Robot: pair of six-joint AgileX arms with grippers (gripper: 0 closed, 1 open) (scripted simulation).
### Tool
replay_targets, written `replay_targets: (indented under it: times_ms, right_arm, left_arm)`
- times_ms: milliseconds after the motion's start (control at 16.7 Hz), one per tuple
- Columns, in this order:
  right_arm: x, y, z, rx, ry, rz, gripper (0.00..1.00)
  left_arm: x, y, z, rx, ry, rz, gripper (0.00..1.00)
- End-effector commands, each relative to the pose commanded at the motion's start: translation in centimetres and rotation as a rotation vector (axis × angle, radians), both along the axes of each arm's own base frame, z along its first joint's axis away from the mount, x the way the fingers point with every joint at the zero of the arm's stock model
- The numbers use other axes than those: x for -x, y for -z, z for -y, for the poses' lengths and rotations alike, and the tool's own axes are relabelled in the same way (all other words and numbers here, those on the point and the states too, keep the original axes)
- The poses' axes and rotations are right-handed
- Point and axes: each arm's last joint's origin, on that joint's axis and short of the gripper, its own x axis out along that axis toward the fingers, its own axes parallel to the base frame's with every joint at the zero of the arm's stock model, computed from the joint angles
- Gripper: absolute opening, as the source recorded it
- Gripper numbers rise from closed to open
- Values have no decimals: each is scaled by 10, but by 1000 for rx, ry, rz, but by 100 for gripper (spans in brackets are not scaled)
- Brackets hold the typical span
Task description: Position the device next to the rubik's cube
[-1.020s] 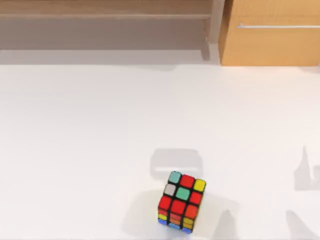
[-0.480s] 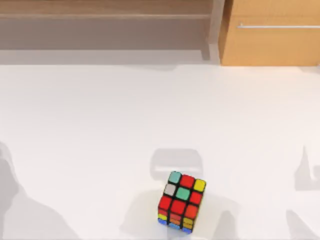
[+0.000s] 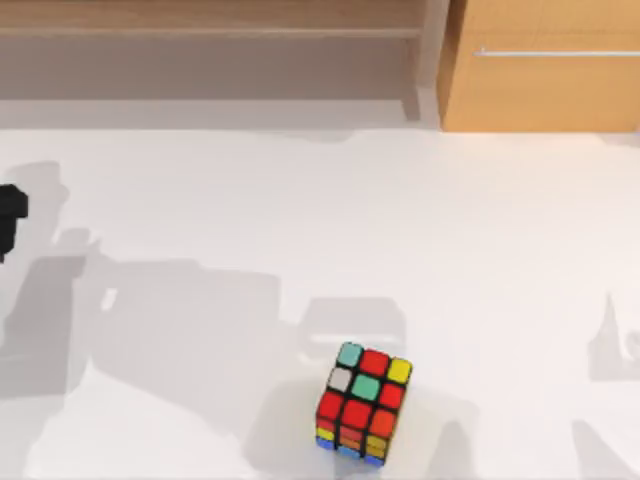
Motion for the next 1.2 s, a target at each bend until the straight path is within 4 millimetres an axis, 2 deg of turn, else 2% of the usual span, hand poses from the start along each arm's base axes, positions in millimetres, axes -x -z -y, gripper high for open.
replay_targets:
  times_ms: [180, 360, 600, 900, 1200]
  right_arm:
    - [0, 0, 0, 0, 0, 0, 100]
    - [0, 0, 0, 0, 0, 0, 100]
    - [0, 0, 0, 0, 0, 0, 100]
    - [0, 0, 0, 0, 0, 0, 100]
    - [0, 0, 0, 0, 0, 0, 100]
  left_arm:
    - [5, 2, 56, 26, 20, -25, 0]
    - [19, 5, 107, 42, 38, -61, 0]
    - [45, 11, 162, 42, 59, -111, 0]
    - [77, 17, 202, 24, 75, -156, 0]
    - [87, 19, 213, 16, 79, -169, 0]
